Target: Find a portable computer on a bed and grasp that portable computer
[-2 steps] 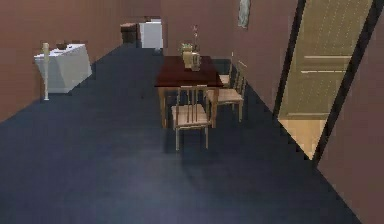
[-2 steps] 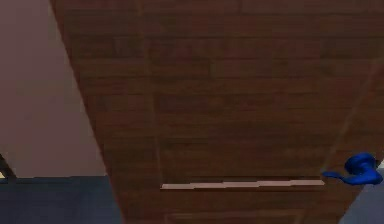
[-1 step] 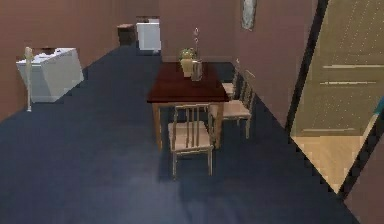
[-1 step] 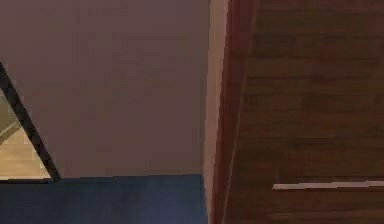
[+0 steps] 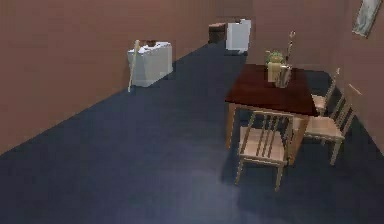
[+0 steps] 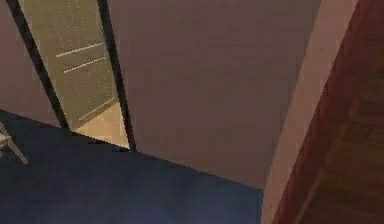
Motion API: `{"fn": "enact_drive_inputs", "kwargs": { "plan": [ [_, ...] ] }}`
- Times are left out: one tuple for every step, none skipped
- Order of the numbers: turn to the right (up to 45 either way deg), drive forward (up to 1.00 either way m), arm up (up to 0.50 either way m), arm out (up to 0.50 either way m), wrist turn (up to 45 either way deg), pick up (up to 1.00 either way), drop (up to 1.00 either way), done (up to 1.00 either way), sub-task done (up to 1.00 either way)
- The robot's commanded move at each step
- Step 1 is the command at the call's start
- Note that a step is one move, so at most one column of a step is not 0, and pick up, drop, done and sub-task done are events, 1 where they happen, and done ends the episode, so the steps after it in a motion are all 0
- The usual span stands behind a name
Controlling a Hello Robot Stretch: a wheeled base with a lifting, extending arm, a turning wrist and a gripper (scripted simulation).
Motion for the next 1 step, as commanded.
{"fn": "enact_drive_inputs", "kwargs": {
  "plan": [
    [0.0,1.0,0.0,0.0,0.0,0.0,0.0,0.0,0.0]
  ]
}}
